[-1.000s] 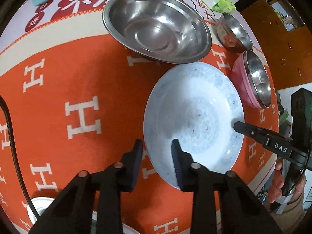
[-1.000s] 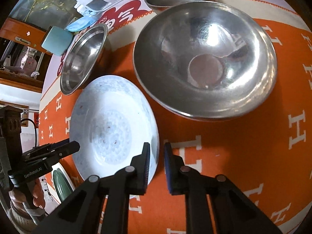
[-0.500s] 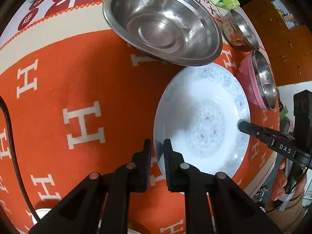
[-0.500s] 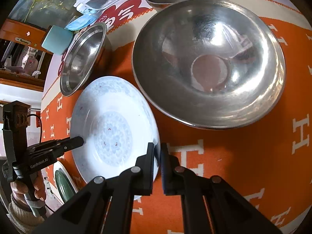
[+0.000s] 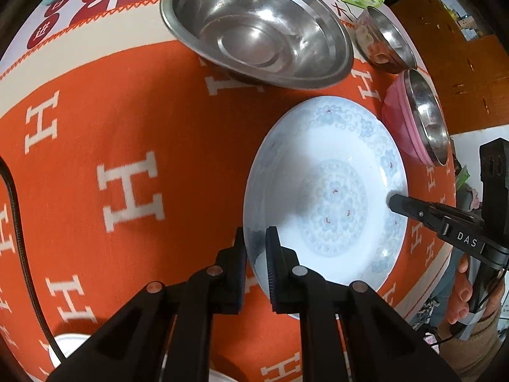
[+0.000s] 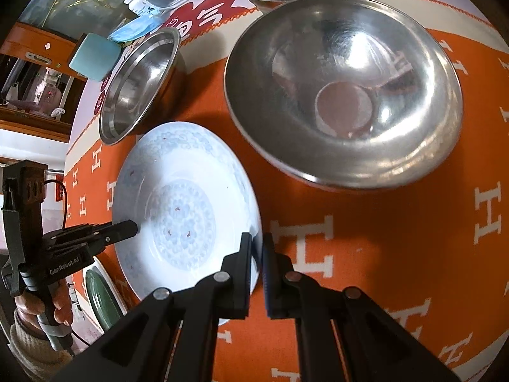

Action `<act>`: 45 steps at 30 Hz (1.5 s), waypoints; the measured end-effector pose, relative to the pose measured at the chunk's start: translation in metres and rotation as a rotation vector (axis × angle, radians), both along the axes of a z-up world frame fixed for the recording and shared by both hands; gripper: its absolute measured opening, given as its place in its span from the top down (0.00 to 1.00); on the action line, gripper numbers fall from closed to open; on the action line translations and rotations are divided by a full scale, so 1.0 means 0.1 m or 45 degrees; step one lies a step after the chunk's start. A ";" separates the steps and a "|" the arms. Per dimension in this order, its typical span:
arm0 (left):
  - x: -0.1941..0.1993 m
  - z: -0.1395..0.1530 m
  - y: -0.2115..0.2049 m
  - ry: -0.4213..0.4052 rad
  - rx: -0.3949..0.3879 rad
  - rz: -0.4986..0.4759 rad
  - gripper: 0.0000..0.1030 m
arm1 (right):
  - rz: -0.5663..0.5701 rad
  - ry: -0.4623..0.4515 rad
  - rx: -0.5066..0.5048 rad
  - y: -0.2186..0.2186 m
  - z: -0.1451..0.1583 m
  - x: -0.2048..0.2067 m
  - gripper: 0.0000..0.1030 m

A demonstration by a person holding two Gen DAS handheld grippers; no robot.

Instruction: Organize plates and bowls

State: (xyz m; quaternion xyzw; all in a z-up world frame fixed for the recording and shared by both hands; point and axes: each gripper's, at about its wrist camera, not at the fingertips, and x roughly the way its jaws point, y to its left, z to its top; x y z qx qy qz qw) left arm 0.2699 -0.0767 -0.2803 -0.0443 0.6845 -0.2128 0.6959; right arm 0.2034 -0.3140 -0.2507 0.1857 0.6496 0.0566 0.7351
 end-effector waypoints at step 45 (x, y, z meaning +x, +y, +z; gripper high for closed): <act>-1.91 0.26 2.52 -0.013 0.113 0.247 0.89 | 0.314 0.002 -0.004 2.57 0.14 -1.25 0.94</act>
